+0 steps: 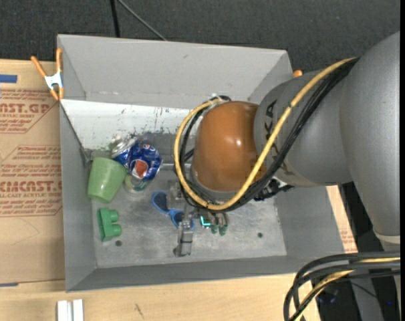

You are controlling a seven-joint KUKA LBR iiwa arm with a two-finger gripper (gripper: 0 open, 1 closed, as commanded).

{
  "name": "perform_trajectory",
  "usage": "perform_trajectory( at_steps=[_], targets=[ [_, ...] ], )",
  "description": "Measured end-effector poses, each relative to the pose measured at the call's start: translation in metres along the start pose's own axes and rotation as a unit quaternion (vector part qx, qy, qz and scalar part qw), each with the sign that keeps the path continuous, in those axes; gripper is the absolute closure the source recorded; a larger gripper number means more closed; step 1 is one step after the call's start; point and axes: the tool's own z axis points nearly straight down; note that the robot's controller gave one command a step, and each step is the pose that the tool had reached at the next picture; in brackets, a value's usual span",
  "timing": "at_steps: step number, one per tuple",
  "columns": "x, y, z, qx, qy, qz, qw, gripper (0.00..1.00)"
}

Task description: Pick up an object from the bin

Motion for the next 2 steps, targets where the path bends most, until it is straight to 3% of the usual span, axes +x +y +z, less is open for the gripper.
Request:
perform_trajectory(
  at_steps=[1,2],
  targets=[
    [-0.062,-0.040,0.073,0.001,-0.0030,-0.028,0.9996,0.00],
    [-0.033,-0.031,0.073,0.000,-0.0028,-0.090,0.9959,0.00]
  ],
)
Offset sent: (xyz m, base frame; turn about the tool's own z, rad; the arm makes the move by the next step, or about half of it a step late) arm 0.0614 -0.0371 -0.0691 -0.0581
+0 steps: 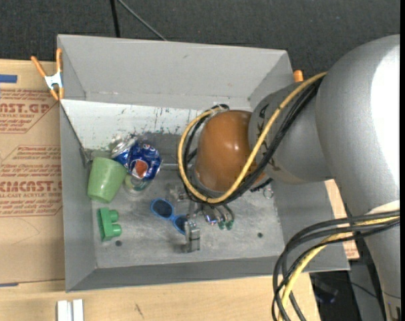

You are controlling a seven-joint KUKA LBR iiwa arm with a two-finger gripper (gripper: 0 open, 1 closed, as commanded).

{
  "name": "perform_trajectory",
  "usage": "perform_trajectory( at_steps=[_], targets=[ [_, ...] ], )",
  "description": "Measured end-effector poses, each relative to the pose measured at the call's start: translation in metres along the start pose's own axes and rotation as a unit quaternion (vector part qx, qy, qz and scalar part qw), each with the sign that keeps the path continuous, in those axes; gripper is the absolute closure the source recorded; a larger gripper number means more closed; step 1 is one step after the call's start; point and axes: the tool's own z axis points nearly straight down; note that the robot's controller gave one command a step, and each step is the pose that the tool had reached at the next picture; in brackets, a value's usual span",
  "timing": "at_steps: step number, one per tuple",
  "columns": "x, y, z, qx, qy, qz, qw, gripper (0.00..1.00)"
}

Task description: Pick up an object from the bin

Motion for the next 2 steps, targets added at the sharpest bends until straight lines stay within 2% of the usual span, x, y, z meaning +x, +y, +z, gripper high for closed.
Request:
perform_trajectory(
  at_steps=[1,2],
  targets=[
    [-0.005,-0.003,-0.001,0.000,-0.0014,-0.021,0.9998,0.00],
    [0.031,-0.007,0.000,0.000,-0.0004,-0.012,0.9999,0.00]
  ],
)
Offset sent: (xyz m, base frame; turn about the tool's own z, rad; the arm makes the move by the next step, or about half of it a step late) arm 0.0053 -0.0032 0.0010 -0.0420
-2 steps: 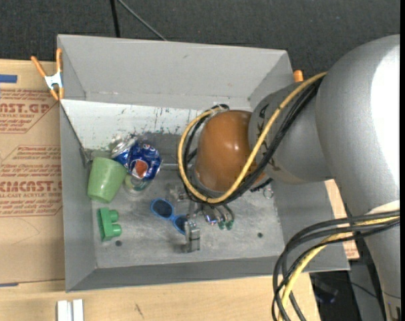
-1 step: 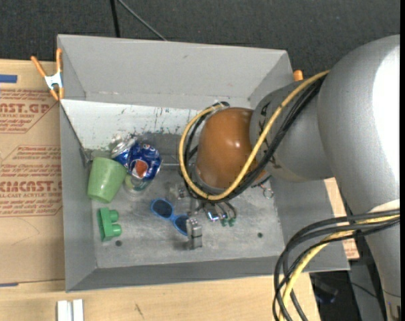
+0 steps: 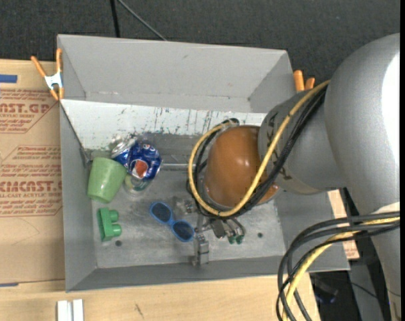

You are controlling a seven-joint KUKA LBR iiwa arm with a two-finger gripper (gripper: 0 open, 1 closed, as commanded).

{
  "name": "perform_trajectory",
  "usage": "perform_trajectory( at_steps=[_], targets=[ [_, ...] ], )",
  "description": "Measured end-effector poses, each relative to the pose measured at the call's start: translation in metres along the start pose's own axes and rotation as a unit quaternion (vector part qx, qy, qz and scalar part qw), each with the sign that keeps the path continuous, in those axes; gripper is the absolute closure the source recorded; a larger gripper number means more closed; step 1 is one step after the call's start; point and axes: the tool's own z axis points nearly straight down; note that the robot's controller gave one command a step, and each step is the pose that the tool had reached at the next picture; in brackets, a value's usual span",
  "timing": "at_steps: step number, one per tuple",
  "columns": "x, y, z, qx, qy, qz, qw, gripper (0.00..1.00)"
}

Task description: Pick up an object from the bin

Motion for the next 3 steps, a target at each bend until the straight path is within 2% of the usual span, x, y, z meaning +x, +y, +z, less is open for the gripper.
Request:
perform_trajectory(
  at_steps=[1,2,3],
  targets=[
    [-0.001,0.000,0.000,0.000,-0.0001,0.000,1.0000,1.00],
    [-0.017,0.031,-0.052,0.000,-0.0025,-0.284,0.9587,1.00],
    [-0.016,0.030,-0.051,0.000,-0.0013,-0.283,0.9590,0.00]
  ],
)
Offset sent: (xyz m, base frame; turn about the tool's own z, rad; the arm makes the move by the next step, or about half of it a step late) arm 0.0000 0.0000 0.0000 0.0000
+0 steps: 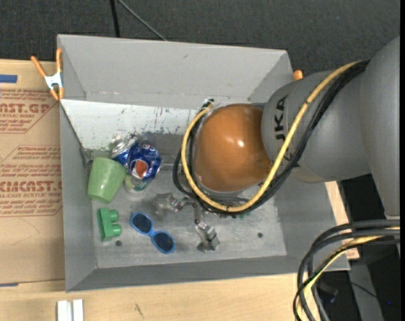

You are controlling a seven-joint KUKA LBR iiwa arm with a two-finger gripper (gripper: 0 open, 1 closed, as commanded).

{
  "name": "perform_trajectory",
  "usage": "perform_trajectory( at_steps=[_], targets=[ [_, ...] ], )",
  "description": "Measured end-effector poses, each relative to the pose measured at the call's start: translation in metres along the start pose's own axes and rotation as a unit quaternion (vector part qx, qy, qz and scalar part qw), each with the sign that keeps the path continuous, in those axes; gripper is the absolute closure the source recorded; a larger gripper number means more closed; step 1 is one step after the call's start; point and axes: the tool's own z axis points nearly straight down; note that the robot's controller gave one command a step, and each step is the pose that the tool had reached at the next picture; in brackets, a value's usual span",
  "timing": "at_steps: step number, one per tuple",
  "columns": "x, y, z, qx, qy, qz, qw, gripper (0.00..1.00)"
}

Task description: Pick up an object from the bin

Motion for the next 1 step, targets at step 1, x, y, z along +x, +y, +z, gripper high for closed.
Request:
perform_trajectory(
  at_steps=[1],
  targets=[
    [-0.0070,0.0246,0.0512,0.001,-0.0014,0.161,0.9870,0.00]
  ],
)
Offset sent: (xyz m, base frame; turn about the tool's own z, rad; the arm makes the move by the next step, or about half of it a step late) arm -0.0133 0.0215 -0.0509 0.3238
